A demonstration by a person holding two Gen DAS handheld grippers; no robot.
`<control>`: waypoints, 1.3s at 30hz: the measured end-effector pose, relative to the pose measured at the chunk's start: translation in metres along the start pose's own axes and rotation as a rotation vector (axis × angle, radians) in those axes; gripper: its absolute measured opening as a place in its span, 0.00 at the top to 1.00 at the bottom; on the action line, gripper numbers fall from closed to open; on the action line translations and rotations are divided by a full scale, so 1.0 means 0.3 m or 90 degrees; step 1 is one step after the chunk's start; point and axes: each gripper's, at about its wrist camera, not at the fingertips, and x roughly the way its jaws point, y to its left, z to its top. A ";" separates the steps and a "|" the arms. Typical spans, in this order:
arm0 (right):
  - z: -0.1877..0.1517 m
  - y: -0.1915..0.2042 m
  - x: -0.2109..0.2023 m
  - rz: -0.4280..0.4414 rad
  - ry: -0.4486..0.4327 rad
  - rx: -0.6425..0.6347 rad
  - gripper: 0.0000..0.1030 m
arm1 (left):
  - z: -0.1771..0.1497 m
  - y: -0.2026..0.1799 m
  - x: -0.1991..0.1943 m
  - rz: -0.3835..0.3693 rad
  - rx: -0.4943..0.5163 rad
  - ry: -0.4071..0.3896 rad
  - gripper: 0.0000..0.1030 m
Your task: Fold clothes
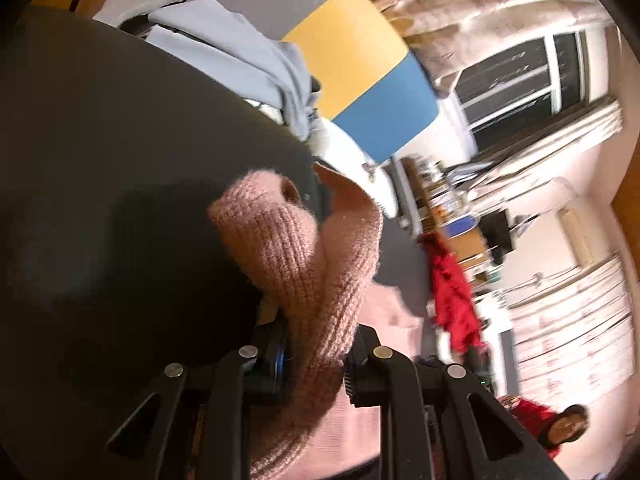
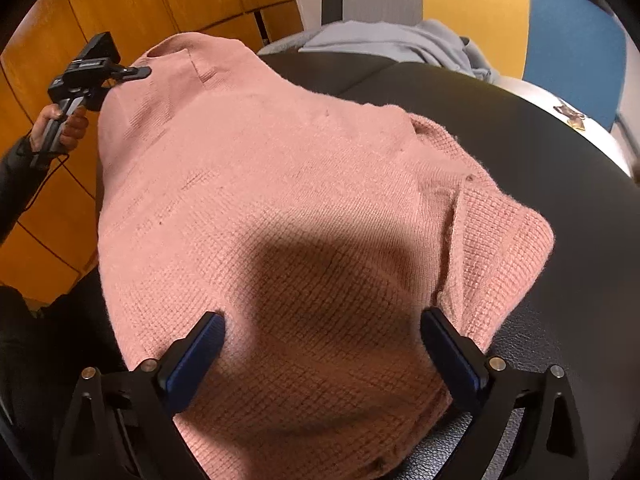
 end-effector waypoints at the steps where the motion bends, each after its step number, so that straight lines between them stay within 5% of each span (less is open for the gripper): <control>1: -0.005 0.000 0.003 -0.004 -0.007 -0.002 0.00 | -0.003 -0.020 -0.004 -0.012 -0.009 -0.007 0.80; 12: -0.026 -0.018 0.017 -0.011 -0.066 0.028 0.00 | -0.028 -0.340 0.121 -0.097 -0.052 -0.022 0.81; 23: -0.014 -0.042 0.021 0.027 -0.115 0.062 0.00 | -0.153 -0.672 0.519 -0.158 -0.052 0.070 0.81; 31: -0.076 -0.016 -0.037 0.059 -0.144 0.082 0.00 | -0.269 -0.651 0.795 -0.120 -0.102 0.145 0.81; 39: -0.115 -0.007 -0.111 0.071 -0.162 0.076 0.00 | -0.326 -0.568 0.850 -0.107 -0.151 0.163 0.81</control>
